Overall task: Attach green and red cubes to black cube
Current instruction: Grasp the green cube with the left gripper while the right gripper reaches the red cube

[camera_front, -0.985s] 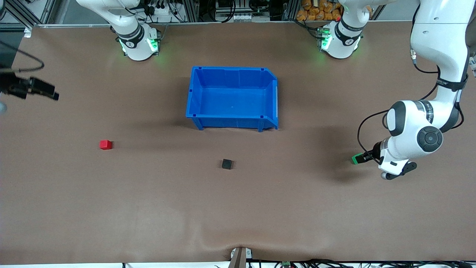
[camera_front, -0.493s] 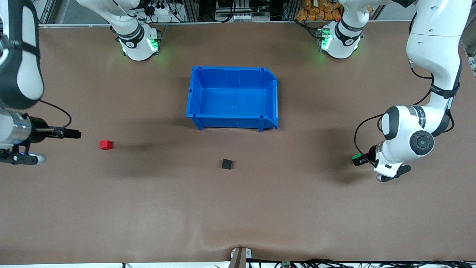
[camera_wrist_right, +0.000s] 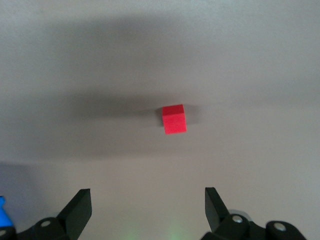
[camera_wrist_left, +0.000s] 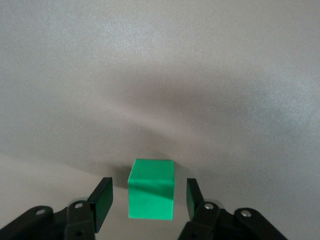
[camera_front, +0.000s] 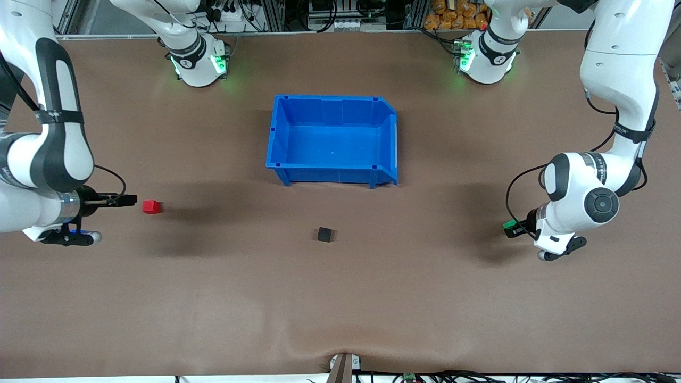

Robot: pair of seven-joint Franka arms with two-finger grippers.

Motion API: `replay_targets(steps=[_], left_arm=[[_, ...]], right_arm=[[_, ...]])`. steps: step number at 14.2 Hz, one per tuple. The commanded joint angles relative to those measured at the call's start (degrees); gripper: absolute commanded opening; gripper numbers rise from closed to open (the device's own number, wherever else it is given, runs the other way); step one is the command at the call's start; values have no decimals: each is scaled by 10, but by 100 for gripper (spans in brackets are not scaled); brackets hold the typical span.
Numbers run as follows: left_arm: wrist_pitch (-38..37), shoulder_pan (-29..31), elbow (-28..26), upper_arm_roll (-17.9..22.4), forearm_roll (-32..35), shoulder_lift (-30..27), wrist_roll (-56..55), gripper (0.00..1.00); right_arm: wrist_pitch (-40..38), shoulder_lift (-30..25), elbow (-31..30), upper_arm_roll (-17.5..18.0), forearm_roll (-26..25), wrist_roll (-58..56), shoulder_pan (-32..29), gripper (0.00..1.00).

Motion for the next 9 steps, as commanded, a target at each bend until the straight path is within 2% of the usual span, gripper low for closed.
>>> replay_targets(steps=[1, 4, 6, 7, 9], left_arm=[[9, 0, 9, 0, 1, 9, -11, 68], [15, 3, 9, 0, 0, 10, -14, 61], [15, 3, 9, 0, 0, 10, -15, 51], [15, 3, 9, 0, 0, 11, -15, 42], [15, 4, 9, 0, -3, 12, -17, 14]], right_arm=[[78, -32, -102, 8, -3, -45, -21, 100], [175, -32, -165, 8, -3, -93, -36, 100], [248, -32, -209, 8, -3, -112, -43, 100], [289, -32, -232, 8, -3, -133, -46, 100], [371, -27, -269, 8, -3, -156, -52, 100]])
